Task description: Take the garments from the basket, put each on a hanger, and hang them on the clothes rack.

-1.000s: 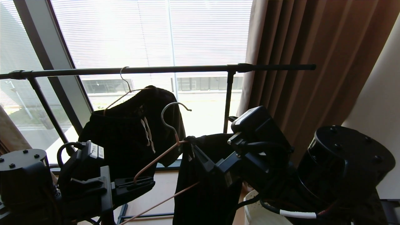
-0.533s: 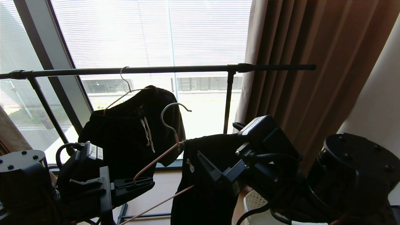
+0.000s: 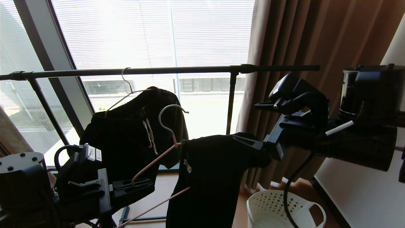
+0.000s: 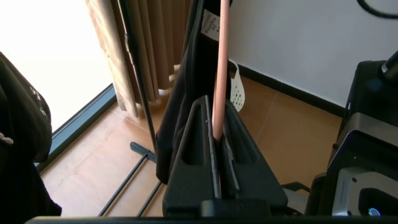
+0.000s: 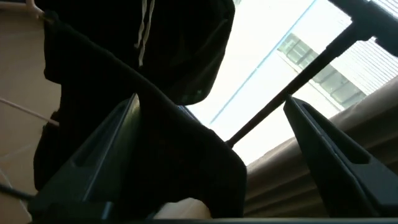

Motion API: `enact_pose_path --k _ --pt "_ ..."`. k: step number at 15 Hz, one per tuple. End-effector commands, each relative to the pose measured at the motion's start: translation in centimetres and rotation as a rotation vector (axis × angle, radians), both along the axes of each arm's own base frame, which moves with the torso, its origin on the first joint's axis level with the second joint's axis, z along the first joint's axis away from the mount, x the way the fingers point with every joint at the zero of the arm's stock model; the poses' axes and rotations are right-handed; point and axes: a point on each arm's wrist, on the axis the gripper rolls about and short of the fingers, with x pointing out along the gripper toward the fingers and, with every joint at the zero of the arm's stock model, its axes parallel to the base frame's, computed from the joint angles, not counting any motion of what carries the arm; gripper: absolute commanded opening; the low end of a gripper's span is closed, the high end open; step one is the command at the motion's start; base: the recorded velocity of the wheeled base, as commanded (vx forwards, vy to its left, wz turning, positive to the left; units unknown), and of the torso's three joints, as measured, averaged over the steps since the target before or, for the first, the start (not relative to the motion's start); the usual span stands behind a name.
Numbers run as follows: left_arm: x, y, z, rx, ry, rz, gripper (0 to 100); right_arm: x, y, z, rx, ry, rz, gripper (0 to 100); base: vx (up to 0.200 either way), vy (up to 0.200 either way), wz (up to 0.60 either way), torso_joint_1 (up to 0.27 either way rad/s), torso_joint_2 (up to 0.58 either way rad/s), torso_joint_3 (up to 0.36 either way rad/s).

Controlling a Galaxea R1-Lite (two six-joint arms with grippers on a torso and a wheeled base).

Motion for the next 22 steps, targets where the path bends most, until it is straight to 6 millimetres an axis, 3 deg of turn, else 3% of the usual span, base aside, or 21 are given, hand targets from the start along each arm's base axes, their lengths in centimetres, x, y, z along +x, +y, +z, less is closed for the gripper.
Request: enact_pose_path --k 1,6,8,12,15,22 --pt "-0.1 -0.1 -0.1 0.005 -0.001 -0.013 0 2.8 -1.8 2.9 -0.109 0.047 0.071 100 0.0 0.0 0.0 0.0 0.0 0.0" --pt "-0.5 -0.1 -0.4 -0.002 0.012 -0.068 0 7.4 -1.5 2.0 -0.428 0.214 0.343 100 0.0 0.0 0.0 0.0 0.0 0.0" --pt "-0.6 -0.3 -0.5 -0.002 0.014 -0.078 0 7.6 -1.4 2.4 -0.45 0.307 0.426 100 0.0 0.0 0.0 0.0 0.0 0.0" --pt "-0.7 -0.6 -0.4 -0.003 0.011 -0.094 0 7.8 1.3 1.6 -0.403 0.359 0.539 100 0.0 0.0 0.0 0.0 0.0 0.0" --pt "-0.8 -0.6 -0.4 -0.003 0.011 -0.095 0 7.5 3.1 0.8 -0.412 0.374 0.58 100 0.0 0.0 0.0 0.0 0.0 0.0" --pt "-0.8 -0.8 -0.4 -0.003 0.007 -0.103 0 7.6 5.2 -0.3 -0.417 0.398 0.614 100 0.0 0.0 0.0 0.0 0.0 0.0"
